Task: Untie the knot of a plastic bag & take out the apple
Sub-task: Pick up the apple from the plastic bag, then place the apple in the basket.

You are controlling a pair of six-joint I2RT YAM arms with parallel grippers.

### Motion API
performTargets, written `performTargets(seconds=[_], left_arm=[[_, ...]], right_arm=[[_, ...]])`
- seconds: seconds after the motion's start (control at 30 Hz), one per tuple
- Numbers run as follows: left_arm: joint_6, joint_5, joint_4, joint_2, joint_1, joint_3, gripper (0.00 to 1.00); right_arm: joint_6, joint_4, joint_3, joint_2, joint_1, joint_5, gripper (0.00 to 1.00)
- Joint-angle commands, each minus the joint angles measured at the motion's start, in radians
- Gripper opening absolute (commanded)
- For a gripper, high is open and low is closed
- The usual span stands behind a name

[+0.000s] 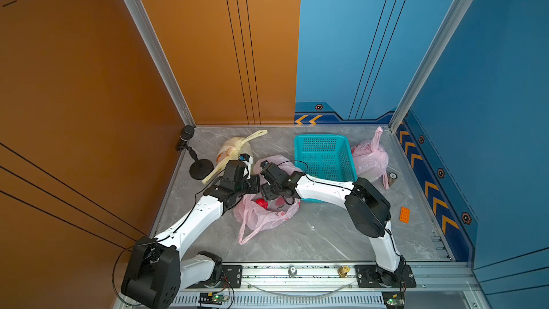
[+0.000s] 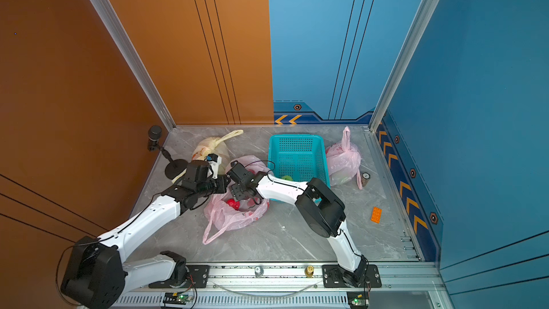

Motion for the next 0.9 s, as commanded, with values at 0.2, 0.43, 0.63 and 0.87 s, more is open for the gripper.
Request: performTargets(seconds=[0.2, 0.43, 0.63, 0.87], left_arm=[[-0.013, -0.014, 0.007, 0.003, 0.004, 0.006, 0.0], [-0.008, -0.05, -0.012, 0.01, -0.003, 0.017, 0.0], [0.013, -0.094, -0.037, 0.008, -0.027, 0.056, 0.0], [0.064, -0.193, -0.127, 0.012, -0.101, 0.115, 0.0]], right_arm=[[-0.014, -0.008, -0.068, -0.111, -0.001, -0.014, 0.53], [-0.061, 0.112, -0.169, -0.378, -0.018, -0.234, 0.44], [0.041, 0.184, -0.219, -0.561, -0.122, -0.524, 0.44], [0.076, 0.054, -0.276, -0.686, -0.389, -0.279, 0.44]])
